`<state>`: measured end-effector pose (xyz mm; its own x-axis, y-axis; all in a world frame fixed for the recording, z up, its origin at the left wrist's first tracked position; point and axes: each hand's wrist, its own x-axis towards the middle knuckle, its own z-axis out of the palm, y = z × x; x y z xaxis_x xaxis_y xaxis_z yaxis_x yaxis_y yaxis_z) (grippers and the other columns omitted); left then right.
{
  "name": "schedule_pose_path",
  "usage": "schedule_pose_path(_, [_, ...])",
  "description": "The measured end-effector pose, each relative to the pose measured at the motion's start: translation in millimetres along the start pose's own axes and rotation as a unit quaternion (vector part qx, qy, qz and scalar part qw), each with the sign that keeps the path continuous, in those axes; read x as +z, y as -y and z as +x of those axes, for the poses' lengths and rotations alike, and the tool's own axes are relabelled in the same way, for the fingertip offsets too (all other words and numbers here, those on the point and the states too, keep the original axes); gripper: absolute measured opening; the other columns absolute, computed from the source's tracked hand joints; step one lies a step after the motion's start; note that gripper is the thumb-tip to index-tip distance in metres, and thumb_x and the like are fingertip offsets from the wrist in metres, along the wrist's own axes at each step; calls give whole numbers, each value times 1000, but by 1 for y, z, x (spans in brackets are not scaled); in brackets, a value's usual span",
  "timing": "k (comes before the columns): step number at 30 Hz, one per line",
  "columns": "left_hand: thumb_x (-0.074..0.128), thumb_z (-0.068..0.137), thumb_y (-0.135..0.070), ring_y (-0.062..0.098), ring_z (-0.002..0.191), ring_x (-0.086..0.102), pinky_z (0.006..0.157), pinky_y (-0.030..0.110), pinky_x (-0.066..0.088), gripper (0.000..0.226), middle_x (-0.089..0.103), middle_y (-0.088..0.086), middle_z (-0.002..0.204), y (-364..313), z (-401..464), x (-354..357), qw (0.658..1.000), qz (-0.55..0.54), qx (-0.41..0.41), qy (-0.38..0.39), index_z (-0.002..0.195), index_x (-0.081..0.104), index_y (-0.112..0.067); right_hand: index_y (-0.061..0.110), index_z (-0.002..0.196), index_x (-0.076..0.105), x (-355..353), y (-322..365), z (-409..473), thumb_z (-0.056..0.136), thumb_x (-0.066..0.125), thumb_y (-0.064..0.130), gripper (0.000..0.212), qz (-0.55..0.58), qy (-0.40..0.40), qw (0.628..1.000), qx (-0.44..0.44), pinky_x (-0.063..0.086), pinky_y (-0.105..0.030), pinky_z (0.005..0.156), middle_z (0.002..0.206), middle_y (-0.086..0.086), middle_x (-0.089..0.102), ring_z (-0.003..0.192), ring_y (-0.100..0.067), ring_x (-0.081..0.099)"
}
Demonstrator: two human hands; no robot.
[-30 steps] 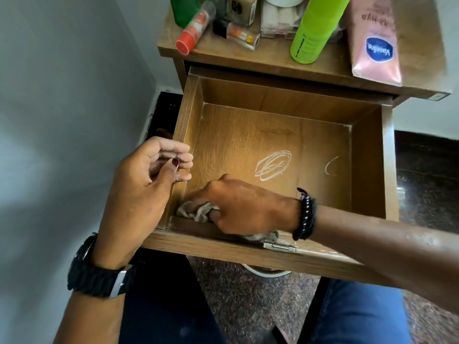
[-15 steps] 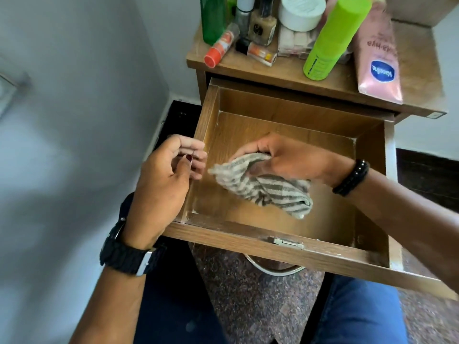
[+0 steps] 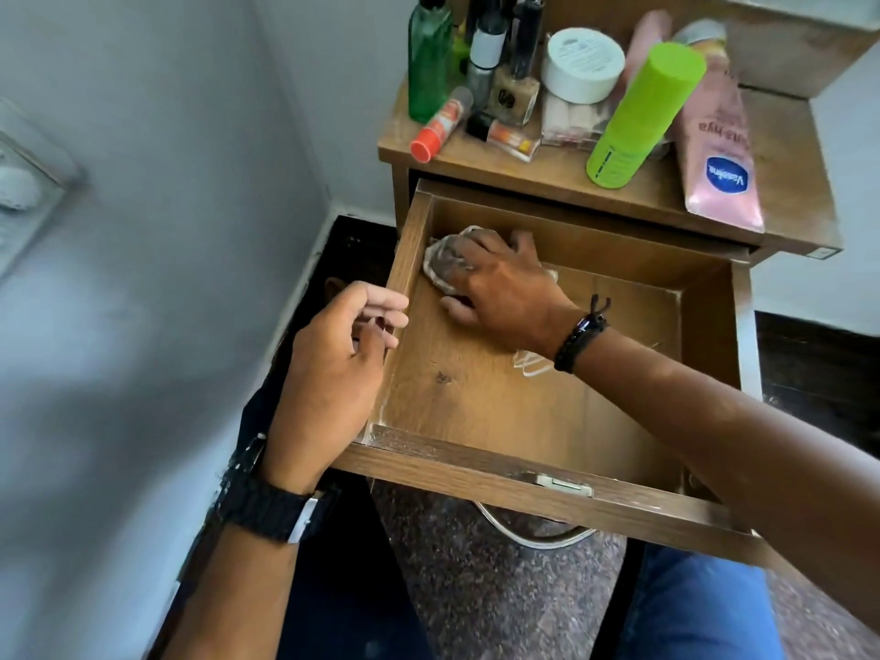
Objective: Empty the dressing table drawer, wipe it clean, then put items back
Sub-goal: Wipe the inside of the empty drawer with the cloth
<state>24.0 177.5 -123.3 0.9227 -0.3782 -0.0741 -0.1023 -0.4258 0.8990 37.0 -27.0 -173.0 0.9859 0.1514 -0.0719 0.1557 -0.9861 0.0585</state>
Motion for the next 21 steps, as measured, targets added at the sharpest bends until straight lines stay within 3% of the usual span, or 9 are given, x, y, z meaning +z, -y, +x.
schedule_pose_path(2, [41, 93, -2, 3, 83, 61, 79, 28, 52, 34, 66, -11, 94, 0, 0, 0, 1000, 5, -1, 3, 100, 60, -30, 26, 140, 41, -2, -1, -2, 98, 35, 44, 47, 15, 13, 1000, 19, 27, -53, 103, 150, -9, 28, 139, -26, 24])
schedule_pose_path(5, [41, 93, -3, 2, 84, 61, 80, 30, 53, 34, 66, -12, 95, 1, 0, 0, 1000, 9, -2, 6, 101, 60, -29, 26, 135, 47, -1, 2, -1, 99, 41, 31, 37, 72, 2, 997, 35, 34, -51, 103, 148, -9, 26, 134, -27, 25])
schedule_pose_path(8, [42, 93, -3, 3, 84, 61, 80, 32, 53, 32, 66, -12, 96, -1, 0, -1, 1000, 10, 2, 9, 103, 60, -27, 20, 128, 56, 0, 4, 14, 97, 45, 16, 32, 85, -15, 996, 28, 42, -40, 99, 138, -7, 40, 122, -26, 36])
schedule_pose_path(11, [43, 93, -4, 2, 84, 62, 81, 31, 54, 31, 66, -11, 97, -2, -1, -1, 1000, 10, 0, 12, 102, 60, -27, 17, 120, 61, -4, 6, 23, 97, 44, 12, 29, 82, -24, 996, 15, 42, -31, 92, 128, -5, 51, 113, -24, 42])
schedule_pose_path(17, [45, 93, -4, 2, 85, 62, 82, 33, 54, 30, 66, -13, 96, -2, -1, -2, 1000, 9, 4, 17, 101, 60, -28, 14, 121, 60, -8, 23, 3, 93, 54, 13, 29, 91, -23, 995, -44, 46, -27, 87, 131, -5, 48, 119, -20, 43])
schedule_pose_path(21, [46, 92, -4, 2, 86, 63, 83, 33, 53, 29, 66, -12, 96, -1, 0, 1, 1000, 5, -2, 13, 101, 60, -27, 9, 115, 61, -1, 47, -22, 96, 45, 16, 26, 222, 45, 967, -113, 53, -32, 82, 116, -7, 59, 100, -19, 58])
